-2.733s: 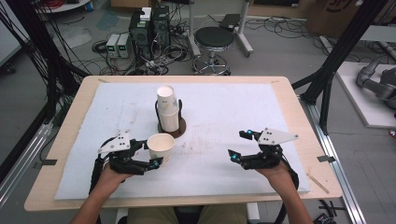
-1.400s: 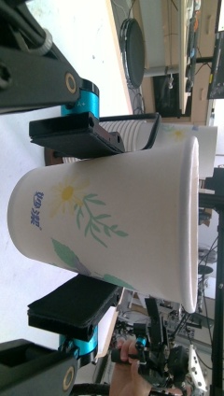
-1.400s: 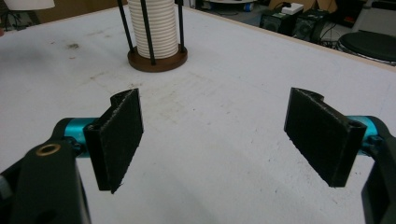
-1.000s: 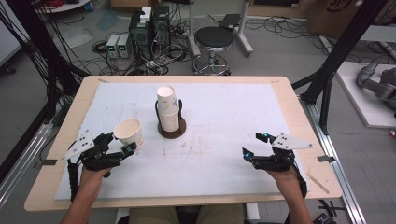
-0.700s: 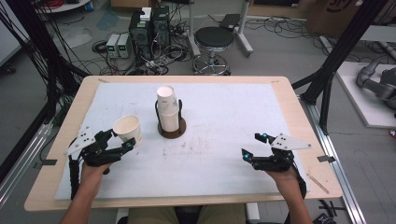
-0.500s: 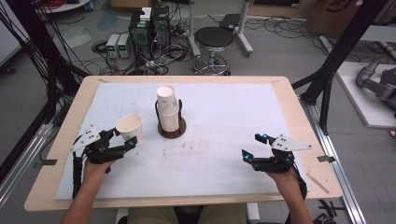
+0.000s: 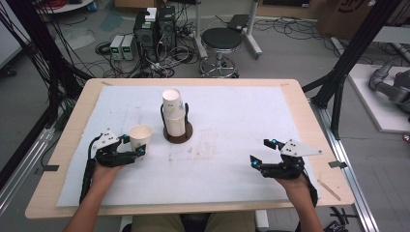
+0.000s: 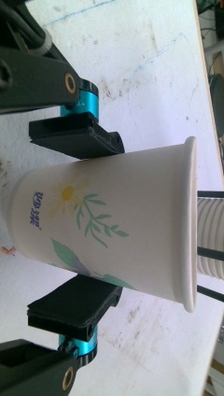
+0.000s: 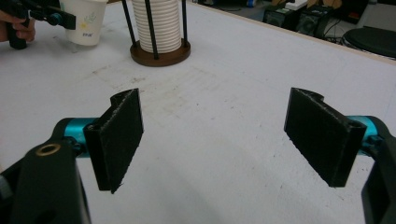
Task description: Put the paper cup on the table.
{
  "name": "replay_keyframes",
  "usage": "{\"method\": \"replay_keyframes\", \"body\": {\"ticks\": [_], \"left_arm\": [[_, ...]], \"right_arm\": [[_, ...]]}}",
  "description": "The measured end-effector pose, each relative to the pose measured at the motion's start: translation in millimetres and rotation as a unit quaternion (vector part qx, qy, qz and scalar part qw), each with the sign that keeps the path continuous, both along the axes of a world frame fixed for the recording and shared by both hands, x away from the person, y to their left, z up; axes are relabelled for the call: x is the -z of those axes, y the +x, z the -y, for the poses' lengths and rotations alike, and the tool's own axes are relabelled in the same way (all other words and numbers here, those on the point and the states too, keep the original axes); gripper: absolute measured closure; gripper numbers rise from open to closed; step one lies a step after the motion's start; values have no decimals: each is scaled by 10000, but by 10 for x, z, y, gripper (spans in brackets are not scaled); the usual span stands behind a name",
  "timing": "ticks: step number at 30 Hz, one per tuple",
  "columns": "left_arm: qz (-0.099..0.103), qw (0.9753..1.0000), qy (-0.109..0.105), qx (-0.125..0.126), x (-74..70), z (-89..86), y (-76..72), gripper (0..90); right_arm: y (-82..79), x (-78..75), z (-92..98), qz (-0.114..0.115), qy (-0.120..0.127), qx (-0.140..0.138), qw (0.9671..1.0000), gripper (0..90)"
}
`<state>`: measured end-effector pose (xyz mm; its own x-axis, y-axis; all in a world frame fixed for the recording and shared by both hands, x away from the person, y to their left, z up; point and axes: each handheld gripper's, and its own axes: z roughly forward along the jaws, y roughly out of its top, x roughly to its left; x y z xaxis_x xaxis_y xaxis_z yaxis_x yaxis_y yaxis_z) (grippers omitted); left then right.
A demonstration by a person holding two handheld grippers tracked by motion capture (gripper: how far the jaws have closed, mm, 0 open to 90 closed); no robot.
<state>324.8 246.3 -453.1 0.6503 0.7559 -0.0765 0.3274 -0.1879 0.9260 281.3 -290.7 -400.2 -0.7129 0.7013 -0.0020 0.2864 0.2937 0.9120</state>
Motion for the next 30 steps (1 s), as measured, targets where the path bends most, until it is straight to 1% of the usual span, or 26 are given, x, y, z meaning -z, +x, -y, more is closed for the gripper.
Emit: {"method": "replay_keyframes", "body": {"ticks": [3, 5, 7, 9, 12, 15, 16, 17, 18, 19, 22, 25, 27, 28, 29, 30], "left_arm": [[-23, 9998, 182, -4, 1, 30, -10, 326], [-47, 9994, 339, -11, 1, 55, -26, 325], [-97, 9984, 556, -18, 1, 68, -47, 325], [-129, 9975, 699, -17, 2, 71, -78, 326], [-205, 9971, 735, -35, 6, 44, -113, 326], [-284, 9970, 712, -79, 8, 35, -130, 315], [-286, 9971, 698, -92, 6, 34, -134, 295], [-324, 9975, 613, -113, 5, 31, -139, 251], [-389, 9980, 465, -163, 0, 23, -143, 176], [-423, 9983, 354, -169, -11, 8, -152, 140], [-429, 9989, 139, -109, -47, -45, -214, 139], [-334, 9994, 19, -55, -81, -117, -294, 142], [-176, 9998, 2, -49, -116, -168, -350, 145], [-108, 9999, -47, -66, -136, -198, -374, 145], [-108, 9999, -47, -66, -136, -198, -374, 145], [25, 9998, -192, -105, -173, -256, -428, 145]], "right_arm": [[0, 1, 2, -1, -2, -6, 10000, 199], [-3, 0, -1, -10, -2, -20, 10000, 199], [-6, -6, -2, 7, -7, -26, 10000, 199], [-10, -11, 0, 8, -11, -34, 10000, 199], [-14, -14, 2, -26, -22, -62, 10000, 199], [-14, -14, -1, -44, -18, -71, 10000, 199], [-14, -15, -3, -47, -17, -76, 10000, 199], [-12, -16, -3, -32, -23, -103, 9999, 199], [-13, -18, -4, -38, -24, -108, 9999, 199], [-13, -19, -5, -44, -30, -115, 9999, 199], [-11, -13, 3, -68, -41, -104, 9999, 199], [-13, -5, 10, -105, -40, -86, 9999, 199], [-13, -5, 19, -77, -51, -75, 9999, 199], [-20, -8, 20, -104, -43, -54, 9999, 199], [-20, -8, 20, -104, -43, -54, 9999, 199], [-22, -12, 25, -53, -39, -27, 10000, 199]]}}
